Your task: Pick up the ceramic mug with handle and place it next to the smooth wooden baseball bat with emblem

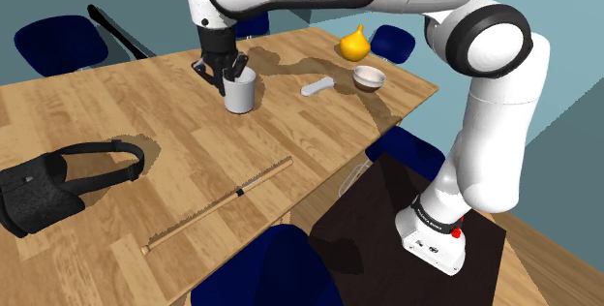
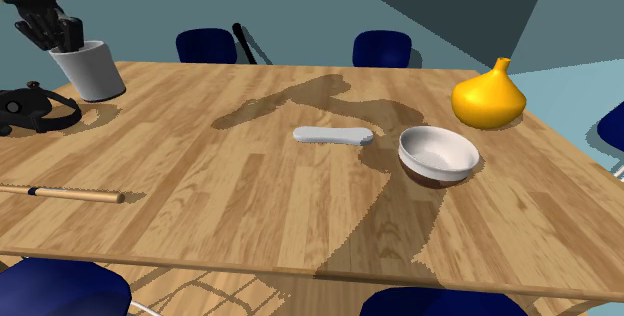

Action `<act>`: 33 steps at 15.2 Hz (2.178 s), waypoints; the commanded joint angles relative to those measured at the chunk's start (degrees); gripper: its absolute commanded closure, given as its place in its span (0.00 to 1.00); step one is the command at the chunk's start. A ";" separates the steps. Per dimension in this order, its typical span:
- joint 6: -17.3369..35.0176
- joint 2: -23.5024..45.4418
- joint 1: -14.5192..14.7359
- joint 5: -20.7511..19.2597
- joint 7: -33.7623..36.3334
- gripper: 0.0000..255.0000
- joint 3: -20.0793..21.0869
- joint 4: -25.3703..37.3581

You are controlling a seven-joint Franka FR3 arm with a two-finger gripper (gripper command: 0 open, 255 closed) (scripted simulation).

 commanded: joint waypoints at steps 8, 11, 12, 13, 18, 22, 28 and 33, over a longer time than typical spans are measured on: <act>6.90 0.28 -0.32 -0.21 0.58 1.00 -0.14 -6.63; 9.07 0.56 -0.40 -0.34 0.77 1.00 -0.20 -8.53; 9.78 0.68 -0.42 -0.39 0.83 1.00 -0.22 -9.13; 10.48 0.82 -0.43 -0.45 0.90 1.00 -0.25 -9.71; 13.92 1.66 -0.48 -0.78 1.26 1.00 -0.40 -12.34; 16.58 2.54 -0.47 -1.11 1.57 1.00 -0.54 -14.16; 19.71 3.84 -0.42 -1.57 1.98 1.00 -0.75 -16.04; 19.70 3.85 -0.42 -1.57 1.98 1.00 -0.75 -16.03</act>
